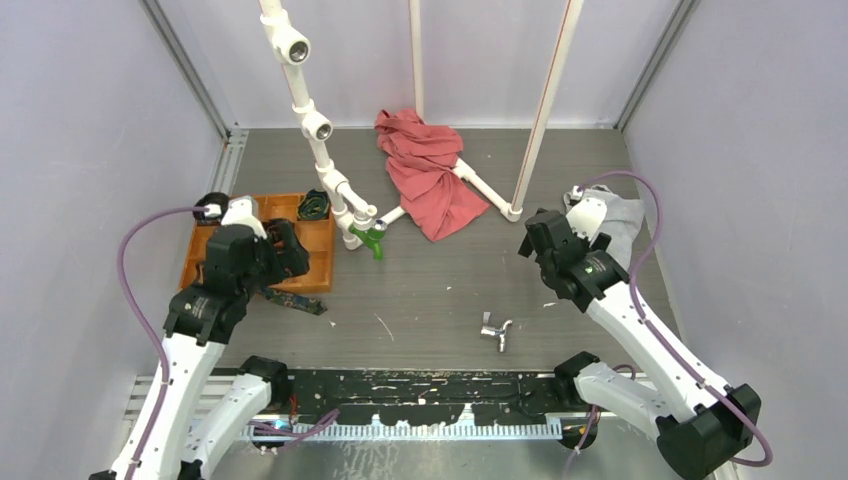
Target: Install the water faucets
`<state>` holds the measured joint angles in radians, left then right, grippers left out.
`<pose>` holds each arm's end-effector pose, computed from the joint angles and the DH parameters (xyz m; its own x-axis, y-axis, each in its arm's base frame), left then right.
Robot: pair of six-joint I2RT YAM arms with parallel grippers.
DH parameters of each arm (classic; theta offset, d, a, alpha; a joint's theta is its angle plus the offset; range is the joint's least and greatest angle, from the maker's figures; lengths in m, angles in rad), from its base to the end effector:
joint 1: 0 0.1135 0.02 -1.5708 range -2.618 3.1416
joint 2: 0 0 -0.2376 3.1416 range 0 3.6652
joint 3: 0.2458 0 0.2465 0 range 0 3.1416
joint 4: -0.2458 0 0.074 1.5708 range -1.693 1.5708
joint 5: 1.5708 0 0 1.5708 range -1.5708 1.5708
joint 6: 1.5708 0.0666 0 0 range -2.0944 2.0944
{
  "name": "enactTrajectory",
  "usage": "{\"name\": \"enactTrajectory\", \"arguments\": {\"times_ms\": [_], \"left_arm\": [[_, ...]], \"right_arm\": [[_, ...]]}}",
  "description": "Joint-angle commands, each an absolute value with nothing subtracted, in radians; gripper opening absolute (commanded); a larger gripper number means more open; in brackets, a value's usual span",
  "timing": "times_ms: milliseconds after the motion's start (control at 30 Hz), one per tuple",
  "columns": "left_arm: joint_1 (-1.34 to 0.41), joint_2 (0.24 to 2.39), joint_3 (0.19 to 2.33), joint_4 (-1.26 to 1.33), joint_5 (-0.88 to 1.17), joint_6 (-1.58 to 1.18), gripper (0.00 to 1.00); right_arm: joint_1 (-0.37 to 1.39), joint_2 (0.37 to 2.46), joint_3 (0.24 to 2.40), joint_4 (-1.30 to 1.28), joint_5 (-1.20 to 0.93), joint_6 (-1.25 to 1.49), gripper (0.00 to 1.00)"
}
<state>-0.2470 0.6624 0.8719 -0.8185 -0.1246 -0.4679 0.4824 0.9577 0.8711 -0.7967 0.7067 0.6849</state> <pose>0.1658 -0.0333 0.2879 -0.5599 -0.3203 -0.7641 -0.1219 0.9440 -0.3065 0.2024 0.0571 0.2506 -0.5225 0.2695 -0.8089 0.4426 0.8966 0.0128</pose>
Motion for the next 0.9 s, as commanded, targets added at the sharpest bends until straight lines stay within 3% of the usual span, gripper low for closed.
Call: {"name": "enactTrajectory", "arguments": {"times_ms": [0, 233, 333, 500, 767, 867], "left_arm": [[-0.250, 0.678, 0.984, -0.853, -0.336, -0.409, 0.99], [-0.249, 0.604, 1.007, -0.756, -0.412, -0.321, 0.99], [-0.249, 0.605, 1.053, -0.742, -0.269, -0.306, 1.00], [-0.250, 0.592, 1.101, -0.738, 0.108, -0.296, 0.99], [-0.250, 0.542, 1.039, -0.777, 0.275, -0.281, 0.99], [-0.254, 0.542, 0.996, -0.790, 0.320, -0.297, 0.99]], "right_arm": [[0.480, 0.870, 0.890, -0.713, 0.752, 0.663, 1.00], [0.480, 0.793, 0.895, -0.768, 0.809, 0.624, 0.97], [0.481, 0.774, 0.910, -0.805, 0.730, 0.597, 0.98], [0.481, 0.779, 0.858, -0.847, 0.427, 0.681, 0.94], [0.484, 0.902, 0.727, -0.962, 0.150, 0.803, 0.92], [0.485, 0.869, 0.661, -0.964, 0.159, 0.885, 0.90]]}}
